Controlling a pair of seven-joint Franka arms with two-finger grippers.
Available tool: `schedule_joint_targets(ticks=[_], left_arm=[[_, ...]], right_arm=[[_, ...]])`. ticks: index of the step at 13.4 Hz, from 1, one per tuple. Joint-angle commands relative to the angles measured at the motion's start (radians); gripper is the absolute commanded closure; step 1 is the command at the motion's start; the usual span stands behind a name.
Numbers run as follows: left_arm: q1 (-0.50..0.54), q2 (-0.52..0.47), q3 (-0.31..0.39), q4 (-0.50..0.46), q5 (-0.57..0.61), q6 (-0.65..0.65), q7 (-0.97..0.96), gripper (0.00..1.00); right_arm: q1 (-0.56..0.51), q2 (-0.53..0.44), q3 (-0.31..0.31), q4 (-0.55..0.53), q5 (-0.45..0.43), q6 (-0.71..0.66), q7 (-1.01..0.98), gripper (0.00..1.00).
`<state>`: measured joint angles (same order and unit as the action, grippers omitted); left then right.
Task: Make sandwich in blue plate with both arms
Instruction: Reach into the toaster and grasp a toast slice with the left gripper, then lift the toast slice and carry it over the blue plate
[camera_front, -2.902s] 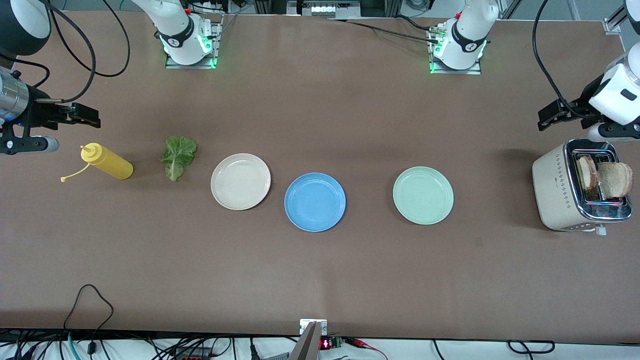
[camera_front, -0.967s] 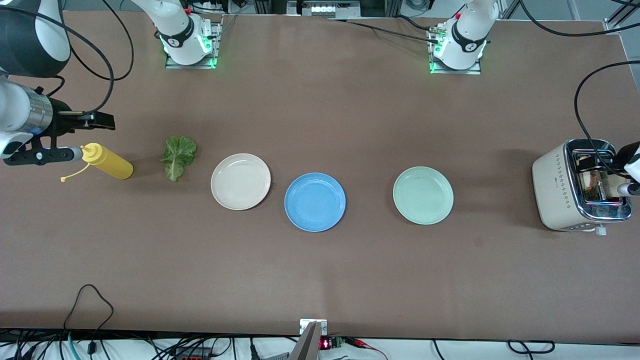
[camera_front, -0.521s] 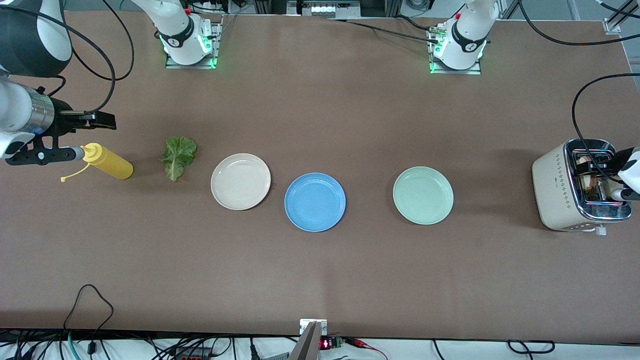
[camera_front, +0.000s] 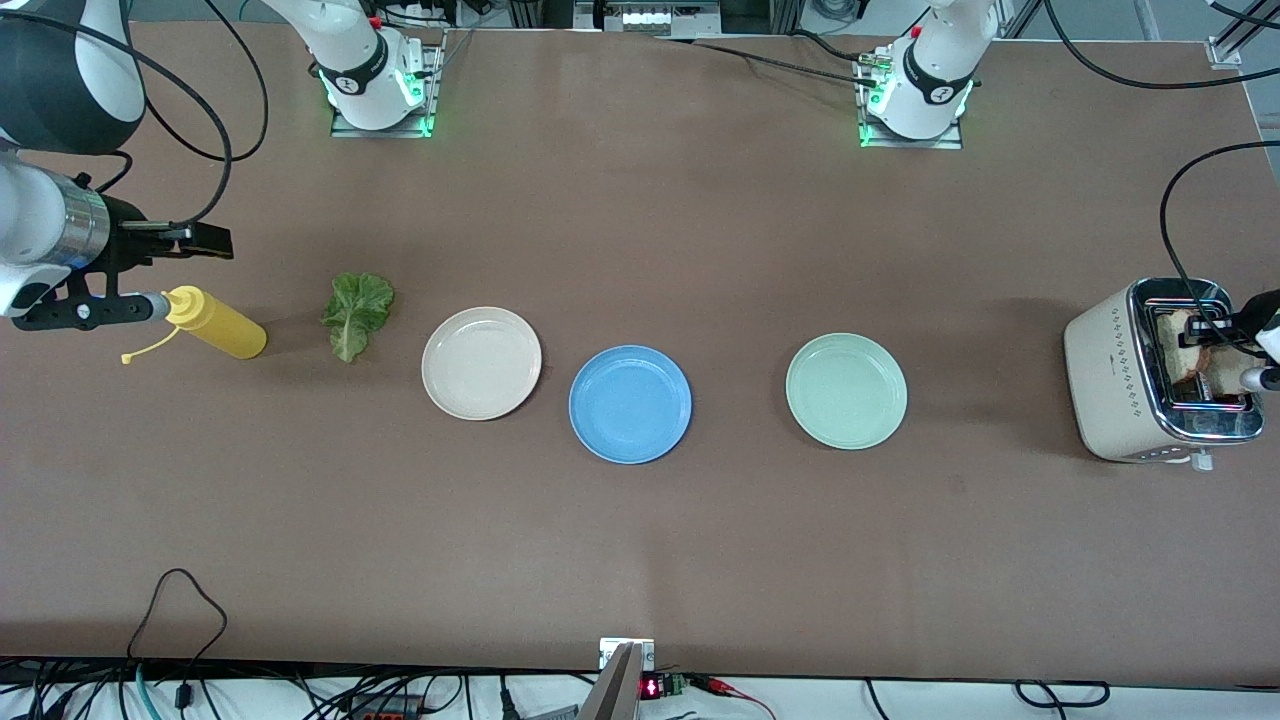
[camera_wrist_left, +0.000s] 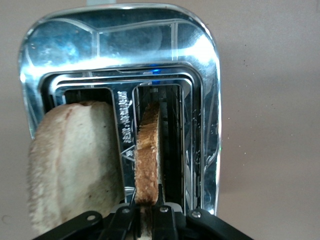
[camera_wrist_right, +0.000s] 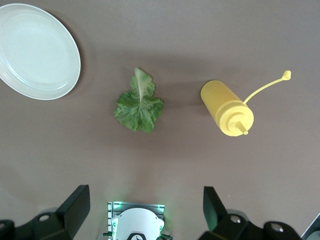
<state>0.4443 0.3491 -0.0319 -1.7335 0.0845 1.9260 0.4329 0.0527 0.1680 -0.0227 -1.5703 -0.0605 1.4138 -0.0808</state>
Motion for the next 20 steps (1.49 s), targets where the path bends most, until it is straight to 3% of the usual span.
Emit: schedule_joint_targets(ticks=[1,4,6,9,12,20], left_arm=[[-0.002,-0.038,-0.026,0.144,0.003,-0.212,0.02,0.99],[-0.021,-0.038,-0.141,0.369,-0.011,-0.497,0.009,0.99],[-0.019,-0.051,-0.251,0.387,-0.038,-0.535,-0.005,0.99],[-0.027,-0.036,-0.373,0.358,-0.193,-0.538,-0.19,0.99],[-0.058,0.048,-0.448,0.321,-0.354,-0.44,-0.302,0.99],[-0.347,0.229,-0.45,0.229,-0.552,0.034,-0.519,0.99]], right_arm=[[-0.001,0.001,0.003,0.001,0.007,-0.015,0.012,0.0],[-0.001,0.001,0.003,0.001,0.007,-0.015,0.012,0.0],[-0.001,0.001,0.003,0.001,0.007,-0.015,0.012,0.0],[-0.001,0.001,0.003,0.001,0.007,-0.013,0.012,0.0],[-0.002,0.001,0.003,0.003,0.007,-0.013,0.012,0.0],[-0.005,0.004,0.003,-0.005,0.008,-0.001,0.01,0.0]])
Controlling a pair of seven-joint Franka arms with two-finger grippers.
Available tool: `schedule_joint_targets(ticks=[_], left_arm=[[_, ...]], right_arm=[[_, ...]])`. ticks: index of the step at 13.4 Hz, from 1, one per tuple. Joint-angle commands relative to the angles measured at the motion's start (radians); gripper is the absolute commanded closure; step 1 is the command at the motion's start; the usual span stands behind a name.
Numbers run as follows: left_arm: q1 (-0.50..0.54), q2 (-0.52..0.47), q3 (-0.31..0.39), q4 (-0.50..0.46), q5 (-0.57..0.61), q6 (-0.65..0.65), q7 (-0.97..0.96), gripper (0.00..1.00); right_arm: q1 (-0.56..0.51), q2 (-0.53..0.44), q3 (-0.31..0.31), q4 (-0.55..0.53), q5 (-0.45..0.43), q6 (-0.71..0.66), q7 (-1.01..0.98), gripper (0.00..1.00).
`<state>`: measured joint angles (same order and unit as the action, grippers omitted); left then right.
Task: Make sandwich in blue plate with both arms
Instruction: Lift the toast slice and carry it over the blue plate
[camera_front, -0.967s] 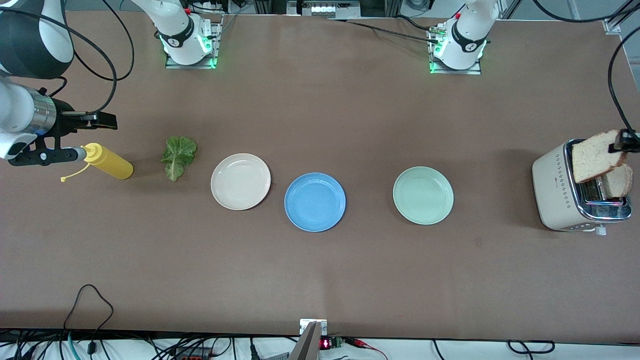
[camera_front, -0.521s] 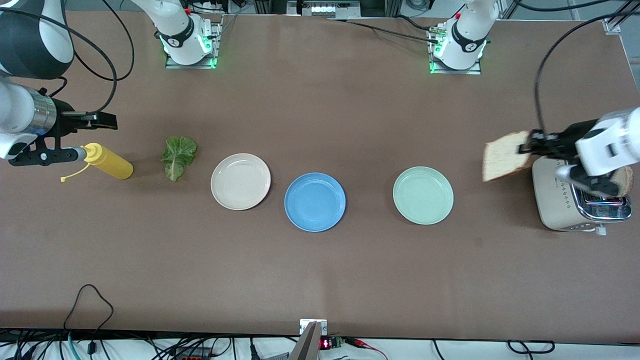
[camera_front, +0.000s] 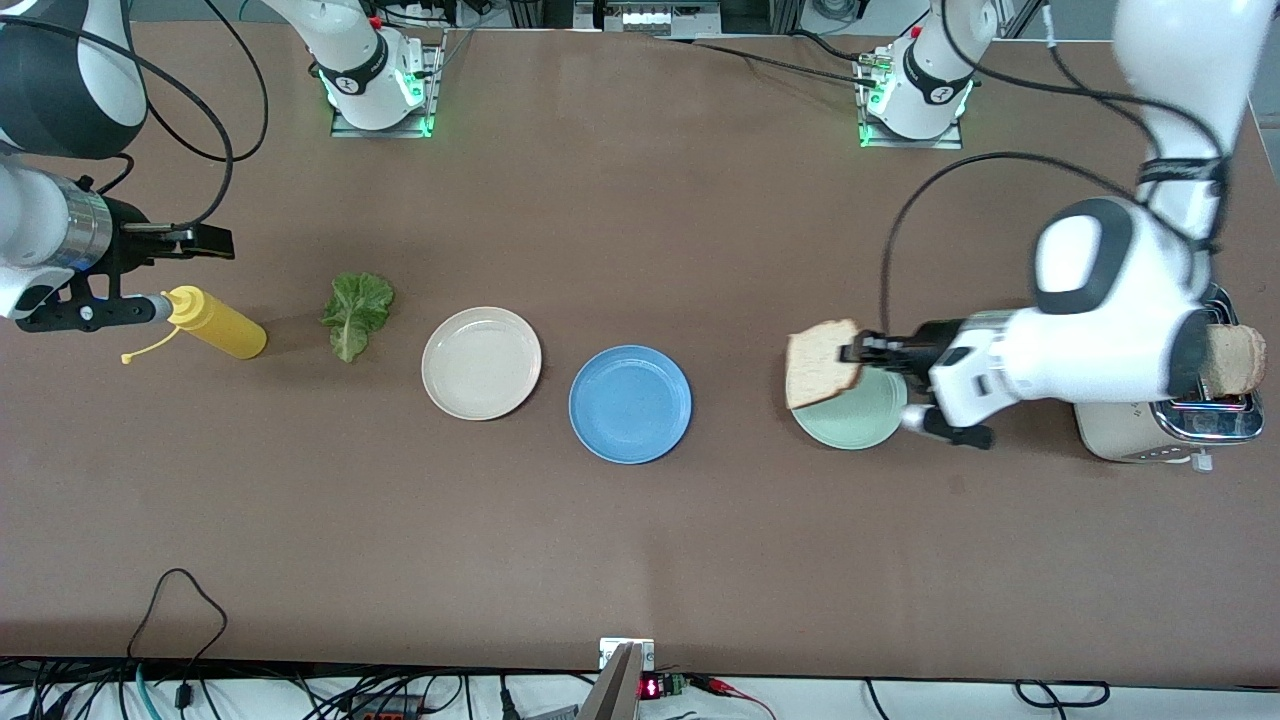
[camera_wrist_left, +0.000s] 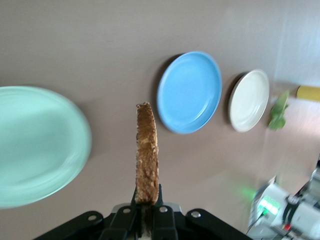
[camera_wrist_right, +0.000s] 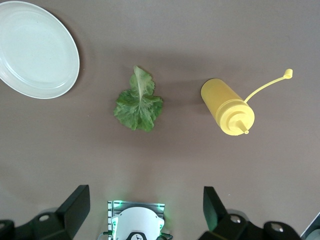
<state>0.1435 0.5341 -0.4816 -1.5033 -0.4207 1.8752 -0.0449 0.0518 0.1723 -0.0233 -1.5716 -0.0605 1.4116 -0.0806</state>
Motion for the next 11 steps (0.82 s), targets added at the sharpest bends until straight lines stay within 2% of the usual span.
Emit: schedule_joint_targets(ticks=[1,6,8,11], left_arm=[[-0.079,0.073,0.0,-0.002,-0.076,0.147,-0.044,0.99],[-0.243,0.19,0.0,-0.002,-0.11,0.441,-0.156,0.99],[-0.307,0.208,0.001,0.002,-0.151,0.531,-0.216,0.99],[-0.329,0.253,0.001,0.008,-0.164,0.591,-0.219,0.99]], right_arm=[[-0.004,-0.001,0.003,-0.011,0.008,0.01,0.01,0.0],[-0.004,-0.008,0.003,-0.2,0.044,0.271,0.01,0.0],[-0.006,-0.026,0.003,-0.35,0.044,0.46,0.01,0.0],[-0.004,-0.01,0.003,-0.497,0.044,0.709,0.012,0.0]])
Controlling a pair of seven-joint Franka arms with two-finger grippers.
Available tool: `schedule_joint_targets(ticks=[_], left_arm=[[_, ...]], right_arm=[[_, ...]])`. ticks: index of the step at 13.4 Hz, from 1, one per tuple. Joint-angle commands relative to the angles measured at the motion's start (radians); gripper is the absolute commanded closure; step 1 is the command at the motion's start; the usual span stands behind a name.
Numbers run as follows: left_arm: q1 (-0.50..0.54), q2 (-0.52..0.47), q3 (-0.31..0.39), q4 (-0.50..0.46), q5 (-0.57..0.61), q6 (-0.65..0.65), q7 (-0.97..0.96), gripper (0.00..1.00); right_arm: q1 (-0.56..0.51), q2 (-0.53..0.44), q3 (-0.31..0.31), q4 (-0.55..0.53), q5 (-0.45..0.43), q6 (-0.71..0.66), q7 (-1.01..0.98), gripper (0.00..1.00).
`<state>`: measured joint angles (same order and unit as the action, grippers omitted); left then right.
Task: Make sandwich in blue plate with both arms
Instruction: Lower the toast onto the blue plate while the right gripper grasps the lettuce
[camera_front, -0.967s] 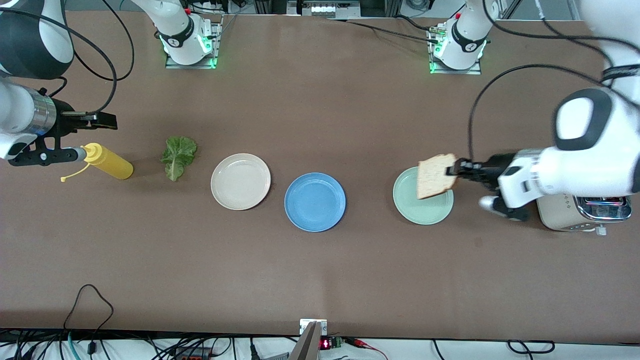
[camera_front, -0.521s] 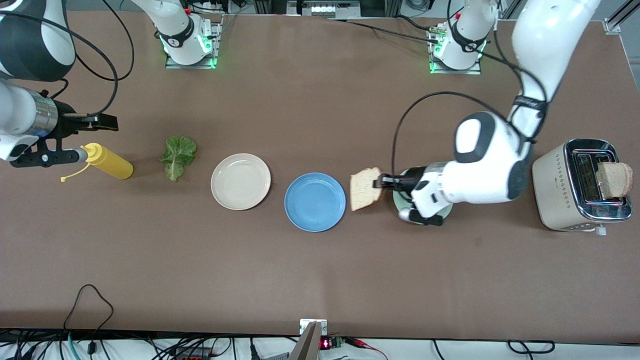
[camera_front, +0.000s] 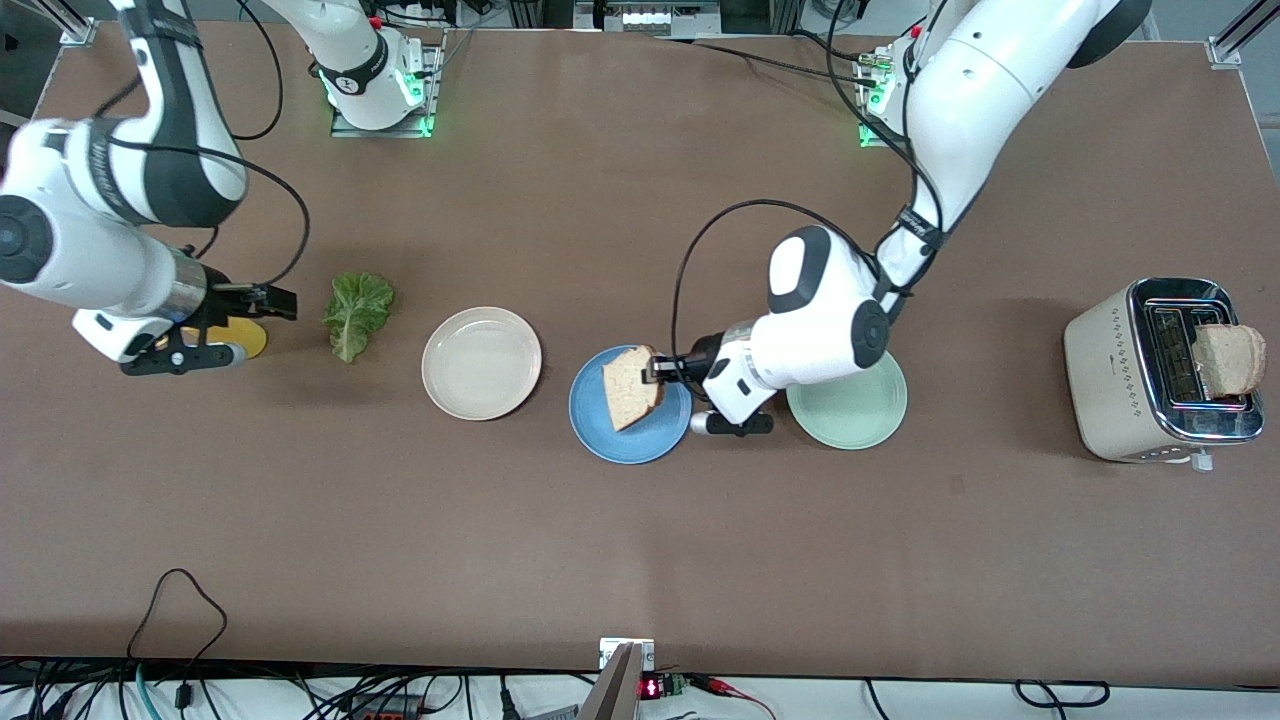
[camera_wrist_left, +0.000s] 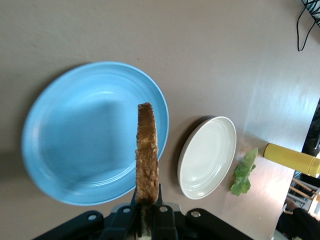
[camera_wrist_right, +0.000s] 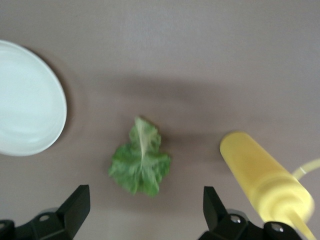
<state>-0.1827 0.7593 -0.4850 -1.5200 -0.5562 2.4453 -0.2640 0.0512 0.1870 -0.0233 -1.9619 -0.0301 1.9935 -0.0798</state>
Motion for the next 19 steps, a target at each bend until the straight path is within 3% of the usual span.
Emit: schedule_joint_targets(ticks=[1,3,7,8,9,10,11,12,13,15,16,19], left_arm=[[-0.012,0.037,0.003,0.026,-0.028,0.036,0.0,0.99],[-0.038,0.049,0.005,0.032,-0.057,0.038,0.0,0.99],[-0.044,0.1,0.005,0.066,-0.06,0.038,0.015,0.95],[-0.043,0.112,0.005,0.076,-0.06,0.038,0.015,0.84],[-0.043,0.117,0.006,0.084,-0.056,0.038,0.017,0.61],[-0.043,0.117,0.006,0.092,-0.053,0.038,0.017,0.21],[-0.038,0.115,0.009,0.096,-0.048,0.038,0.022,0.0],[-0.034,0.111,0.009,0.098,-0.048,0.038,0.031,0.0],[-0.028,0.104,0.011,0.098,-0.047,0.038,0.04,0.0],[-0.002,0.08,0.011,0.093,-0.045,0.031,0.04,0.0],[0.009,0.06,0.016,0.081,-0.045,0.02,0.04,0.0],[0.066,-0.012,0.022,0.025,-0.045,-0.015,0.037,0.0]], right_arm=[[0.001,-0.006,0.003,-0.145,0.013,0.21,0.014,0.0],[0.001,0.049,0.003,-0.199,0.013,0.344,0.012,0.0],[0.01,0.143,0.003,-0.245,0.012,0.465,0.012,0.0],[0.013,0.156,0.003,-0.245,0.012,0.467,0.012,0.0],[0.016,0.169,0.003,-0.245,0.012,0.472,0.012,0.0],[0.018,0.181,0.003,-0.244,0.012,0.473,0.012,0.0],[0.019,0.195,0.003,-0.244,0.012,0.475,0.012,0.0],[0.021,0.203,0.003,-0.244,0.012,0.487,0.012,0.0],[0.021,0.207,0.003,-0.244,0.01,0.491,0.011,0.06],[0.021,0.209,0.003,-0.244,0.009,0.488,0.006,0.44],[0.025,0.209,0.003,-0.244,0.01,0.485,0.005,0.58],[0.03,0.215,0.003,-0.241,0.01,0.482,0.0,0.82]])
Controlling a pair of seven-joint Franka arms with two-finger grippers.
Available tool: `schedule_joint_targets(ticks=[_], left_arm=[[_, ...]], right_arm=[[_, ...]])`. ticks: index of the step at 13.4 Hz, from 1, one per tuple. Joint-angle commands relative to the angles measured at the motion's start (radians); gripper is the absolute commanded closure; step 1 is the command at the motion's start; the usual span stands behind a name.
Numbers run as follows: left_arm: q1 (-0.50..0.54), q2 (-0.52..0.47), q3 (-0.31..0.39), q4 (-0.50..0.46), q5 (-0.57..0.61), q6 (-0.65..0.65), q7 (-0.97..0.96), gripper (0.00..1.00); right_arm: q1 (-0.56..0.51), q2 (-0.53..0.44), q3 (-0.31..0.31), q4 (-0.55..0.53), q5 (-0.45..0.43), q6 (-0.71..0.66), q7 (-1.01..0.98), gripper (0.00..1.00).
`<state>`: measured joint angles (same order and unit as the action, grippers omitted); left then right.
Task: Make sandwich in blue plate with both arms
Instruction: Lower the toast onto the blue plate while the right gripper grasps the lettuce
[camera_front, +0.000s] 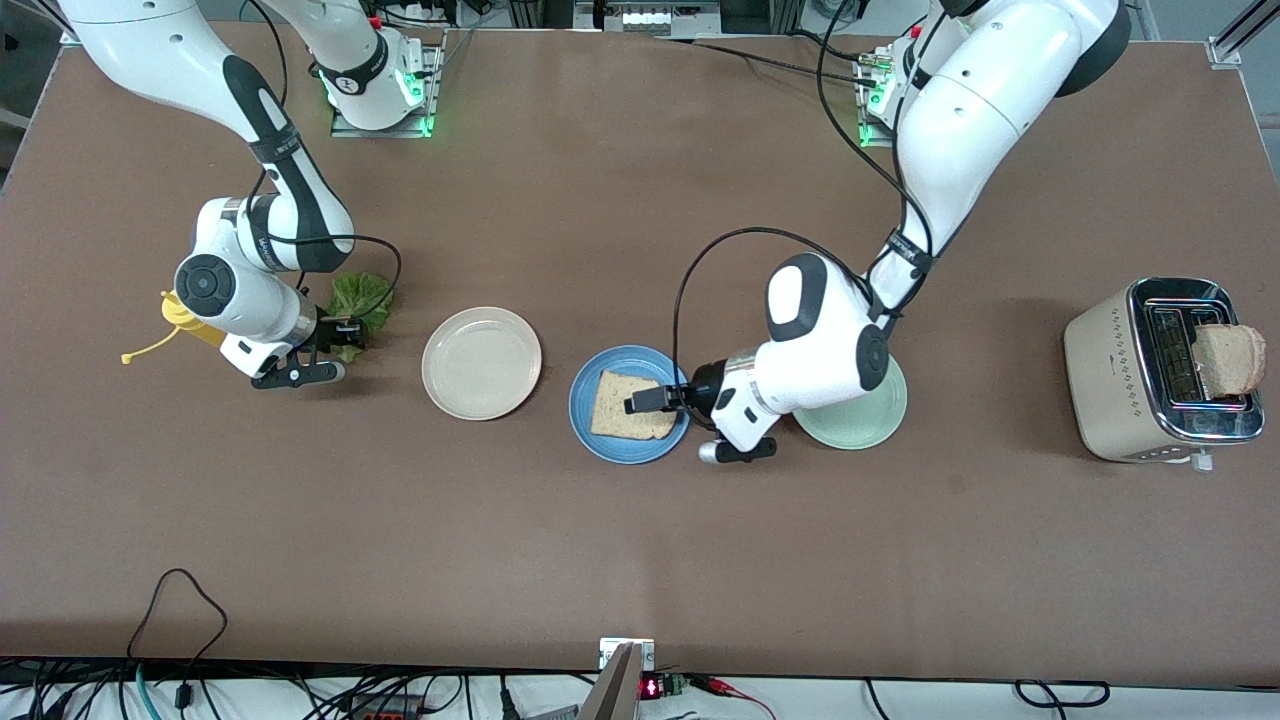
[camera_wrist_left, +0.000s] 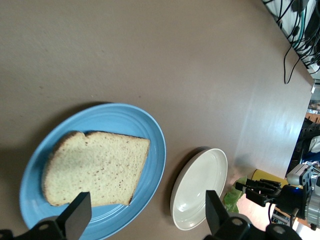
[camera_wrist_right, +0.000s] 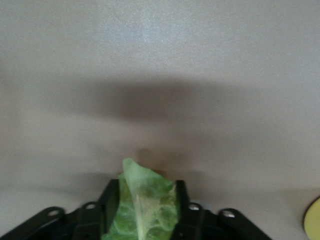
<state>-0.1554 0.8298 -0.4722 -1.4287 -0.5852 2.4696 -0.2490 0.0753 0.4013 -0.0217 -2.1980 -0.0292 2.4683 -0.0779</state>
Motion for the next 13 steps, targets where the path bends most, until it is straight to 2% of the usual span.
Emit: schedule_joint_targets(ticks=[1,5,8,11,13], left_arm=[[0.049,-0.116,0.033,-0.075,-0.002,-0.085,0.022,0.0],[0.051,-0.254,0.2,-0.075,0.242,-0.291,0.017,0.0],[0.063,-0.333,0.334,-0.044,0.476,-0.388,0.03,0.0],[0.132,-0.362,0.339,0.034,0.615,-0.518,0.078,0.0],[0.142,-0.414,0.374,0.057,0.631,-0.602,0.14,0.0]], right_arm=[[0.007,0.001,0.002,-0.003,0.008,0.004,-0.002,0.86],[0.006,-0.001,0.002,0.007,0.009,-0.002,-0.006,0.98],[0.007,-0.015,0.002,0.09,0.009,-0.124,0.004,1.0],[0.017,-0.018,0.003,0.266,0.012,-0.364,0.099,1.0],[0.069,-0.018,0.003,0.352,0.04,-0.457,0.212,1.0]])
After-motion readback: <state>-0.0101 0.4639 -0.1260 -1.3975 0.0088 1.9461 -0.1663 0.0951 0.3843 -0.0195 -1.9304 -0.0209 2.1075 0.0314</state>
